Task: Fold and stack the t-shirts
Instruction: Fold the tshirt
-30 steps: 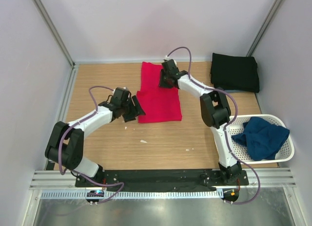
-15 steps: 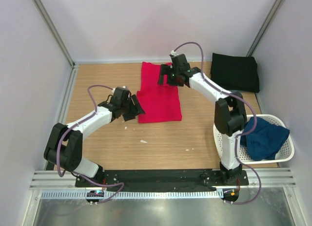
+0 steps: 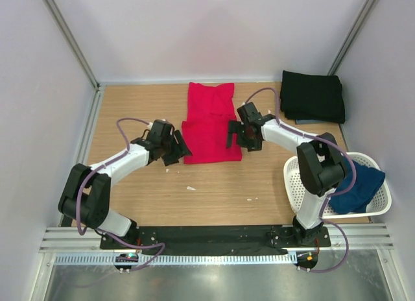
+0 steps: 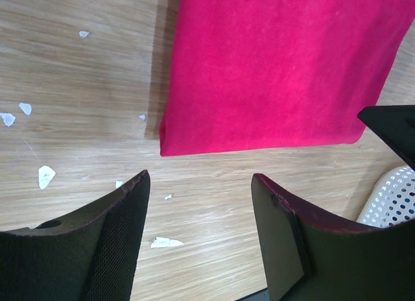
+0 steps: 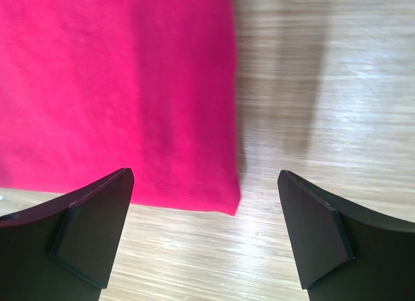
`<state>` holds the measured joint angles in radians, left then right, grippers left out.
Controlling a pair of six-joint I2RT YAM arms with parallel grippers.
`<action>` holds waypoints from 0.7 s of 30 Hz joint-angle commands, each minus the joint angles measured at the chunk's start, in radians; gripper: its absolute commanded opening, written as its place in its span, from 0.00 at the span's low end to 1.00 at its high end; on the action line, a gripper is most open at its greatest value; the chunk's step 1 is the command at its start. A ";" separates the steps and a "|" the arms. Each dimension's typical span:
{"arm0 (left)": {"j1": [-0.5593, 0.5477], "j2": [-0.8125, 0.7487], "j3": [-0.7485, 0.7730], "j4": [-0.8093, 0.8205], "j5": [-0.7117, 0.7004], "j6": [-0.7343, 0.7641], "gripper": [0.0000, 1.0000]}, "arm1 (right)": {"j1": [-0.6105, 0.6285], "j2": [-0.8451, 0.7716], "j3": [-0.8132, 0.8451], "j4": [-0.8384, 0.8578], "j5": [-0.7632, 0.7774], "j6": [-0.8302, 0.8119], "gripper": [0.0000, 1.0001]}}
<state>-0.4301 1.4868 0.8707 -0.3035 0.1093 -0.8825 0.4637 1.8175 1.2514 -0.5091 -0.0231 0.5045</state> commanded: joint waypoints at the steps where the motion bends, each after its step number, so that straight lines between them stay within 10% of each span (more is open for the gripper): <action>1: -0.002 -0.025 -0.019 0.026 0.009 -0.021 0.65 | 0.000 -0.080 -0.013 0.027 0.083 0.052 1.00; 21: 0.001 0.151 0.022 0.067 0.018 -0.023 0.53 | -0.002 -0.106 -0.173 0.101 0.017 0.177 0.79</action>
<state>-0.4297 1.6165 0.8562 -0.2771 0.1261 -0.9131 0.4625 1.7855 1.1145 -0.4114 -0.0040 0.6487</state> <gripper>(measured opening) 0.537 0.808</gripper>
